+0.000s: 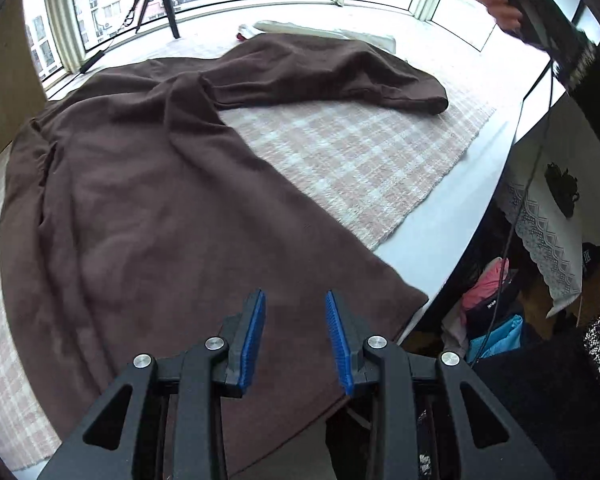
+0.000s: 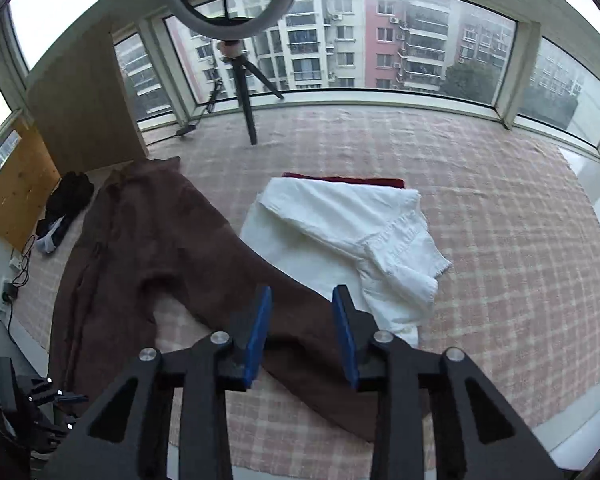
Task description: Fold clothes
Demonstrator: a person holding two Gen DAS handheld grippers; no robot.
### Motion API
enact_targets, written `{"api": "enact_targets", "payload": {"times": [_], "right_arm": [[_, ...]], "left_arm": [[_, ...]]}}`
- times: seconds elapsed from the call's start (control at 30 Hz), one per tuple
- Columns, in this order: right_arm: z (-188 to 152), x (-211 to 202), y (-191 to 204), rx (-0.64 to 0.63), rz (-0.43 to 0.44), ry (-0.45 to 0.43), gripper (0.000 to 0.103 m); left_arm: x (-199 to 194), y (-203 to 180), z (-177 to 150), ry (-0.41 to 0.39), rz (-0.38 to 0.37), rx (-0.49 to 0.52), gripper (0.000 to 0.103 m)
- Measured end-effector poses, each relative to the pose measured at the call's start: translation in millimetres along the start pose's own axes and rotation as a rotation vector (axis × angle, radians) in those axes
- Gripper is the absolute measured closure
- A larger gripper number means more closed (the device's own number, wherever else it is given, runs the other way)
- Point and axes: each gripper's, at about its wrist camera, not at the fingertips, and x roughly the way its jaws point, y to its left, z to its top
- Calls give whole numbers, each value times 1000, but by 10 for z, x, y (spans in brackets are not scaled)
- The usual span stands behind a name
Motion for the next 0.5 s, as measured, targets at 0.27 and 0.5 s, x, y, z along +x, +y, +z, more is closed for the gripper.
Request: {"api": "enact_targets", "payload": {"times": [0.27,0.5], "right_arm": [[1101,2231,1023,-293,184,131,50],[1048,3001,1393,-426,255,235,52]], "left_arm": [[396,55,189,91,-11,-81,73],[423,144,170,93,-27,-144,71]]}}
